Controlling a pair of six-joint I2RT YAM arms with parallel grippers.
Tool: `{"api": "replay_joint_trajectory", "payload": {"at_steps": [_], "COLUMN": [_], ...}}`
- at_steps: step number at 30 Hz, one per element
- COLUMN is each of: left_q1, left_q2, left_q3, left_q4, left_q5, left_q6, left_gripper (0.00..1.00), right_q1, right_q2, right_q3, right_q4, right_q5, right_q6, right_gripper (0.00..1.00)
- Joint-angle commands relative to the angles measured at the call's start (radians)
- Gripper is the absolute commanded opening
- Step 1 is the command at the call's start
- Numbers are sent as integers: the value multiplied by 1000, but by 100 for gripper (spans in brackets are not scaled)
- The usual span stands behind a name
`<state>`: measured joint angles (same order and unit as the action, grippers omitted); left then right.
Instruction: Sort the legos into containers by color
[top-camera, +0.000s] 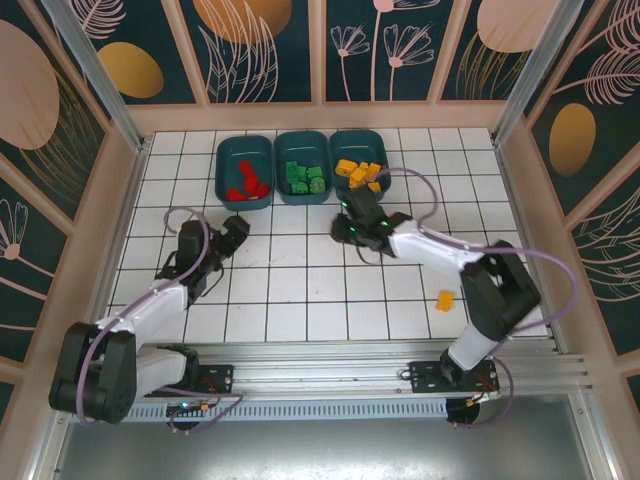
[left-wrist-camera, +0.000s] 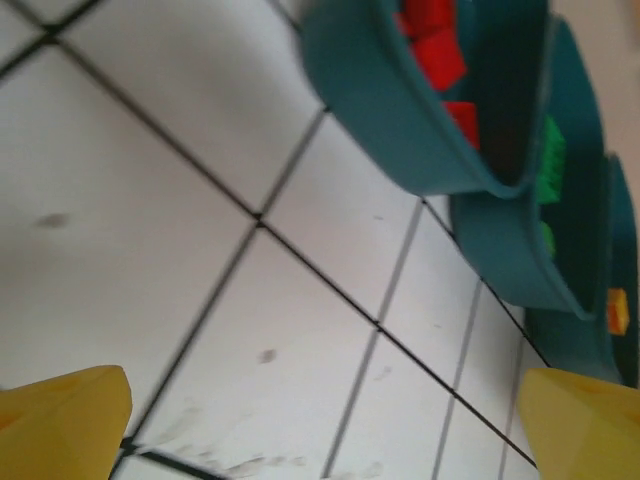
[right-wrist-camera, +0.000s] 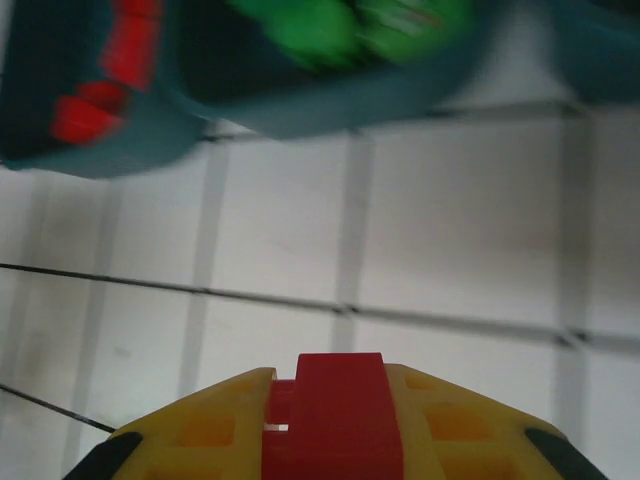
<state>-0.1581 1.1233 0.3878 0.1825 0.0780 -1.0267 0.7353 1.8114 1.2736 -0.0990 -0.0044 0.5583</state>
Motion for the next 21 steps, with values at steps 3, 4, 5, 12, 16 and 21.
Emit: {"api": "replay_joint_trajectory", "payload": {"at_steps": [3, 4, 5, 12, 16, 21], "left_q1": [42, 42, 42, 42, 42, 42], "left_q2": [-24, -19, -12, 18, 16, 2], "left_q3": [-63, -68, -69, -43, -37, -34], "left_q4": [-33, -28, -23, -37, -24, 18], "left_q5": [87, 102, 120, 184, 207, 237], "left_q6": [-33, -31, -23, 30, 45, 53], "left_gripper": [98, 99, 99, 99, 98, 98], "right_q1": [22, 24, 24, 4, 4, 4], "right_q2": [249, 319, 377, 678, 794, 761], "right_q3": [346, 440, 505, 921, 1136, 1147], "right_q4": [117, 78, 72, -27, -120, -133], "right_q5": [-168, -185, -197, -235, -232, -208], "right_q6": [-134, -151, -163, -184, -199, -223], "right_gripper": [14, 14, 14, 15, 26, 52]}}
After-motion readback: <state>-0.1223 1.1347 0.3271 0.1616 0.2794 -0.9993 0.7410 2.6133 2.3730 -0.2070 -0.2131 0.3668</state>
